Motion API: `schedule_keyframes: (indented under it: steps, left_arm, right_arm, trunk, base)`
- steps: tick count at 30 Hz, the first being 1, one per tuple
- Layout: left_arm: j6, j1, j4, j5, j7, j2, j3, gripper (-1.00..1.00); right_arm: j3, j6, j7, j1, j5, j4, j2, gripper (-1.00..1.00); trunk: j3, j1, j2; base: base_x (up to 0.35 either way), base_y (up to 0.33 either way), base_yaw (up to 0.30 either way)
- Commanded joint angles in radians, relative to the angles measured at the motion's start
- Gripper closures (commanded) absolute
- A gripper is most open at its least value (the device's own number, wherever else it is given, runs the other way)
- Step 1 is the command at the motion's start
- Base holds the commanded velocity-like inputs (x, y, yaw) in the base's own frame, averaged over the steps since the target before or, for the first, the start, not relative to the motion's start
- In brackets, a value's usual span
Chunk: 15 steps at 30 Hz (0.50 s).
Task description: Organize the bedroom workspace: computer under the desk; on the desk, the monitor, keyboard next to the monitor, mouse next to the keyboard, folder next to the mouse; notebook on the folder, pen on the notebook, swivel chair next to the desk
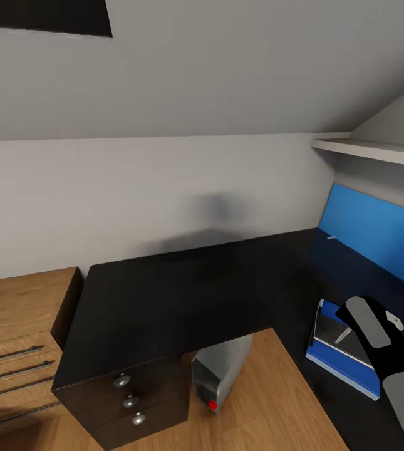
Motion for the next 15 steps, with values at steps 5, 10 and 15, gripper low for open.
schedule_keyframes:
  steps: [5, 10, 15]
  left_arm:
    - [-0.005, -0.001, -0.001, 0.009, 0.008, 0.001, -0.009, -1.00]
    - [-0.005, -0.001, -0.001, 0.006, 0.008, 0.001, -0.010, -1.00]
    - [-0.005, -0.001, -0.001, 0.005, 0.008, 0.001, -0.011, -1.00]
  right_arm:
    - [0.001, 0.002, 0.022, -0.001, 0.027, 0.056, 0.001, 1.00]
    - [-0.001, 0.000, 0.113, -0.001, 0.106, 0.092, 0.002, 1.00]
    - [-0.004, -0.005, 0.134, -0.001, 0.120, 0.098, 0.002, 1.00]
  trunk:
    - [-0.001, 0.000, -0.001]
    - [-0.001, 0.000, -0.001]
    - [-0.001, 0.000, -0.001]
  base:
    - [0.000, -0.001, 0.000]
    - [0.000, 0.000, 0.000]
    - [0.000, 0.000, 0.000]
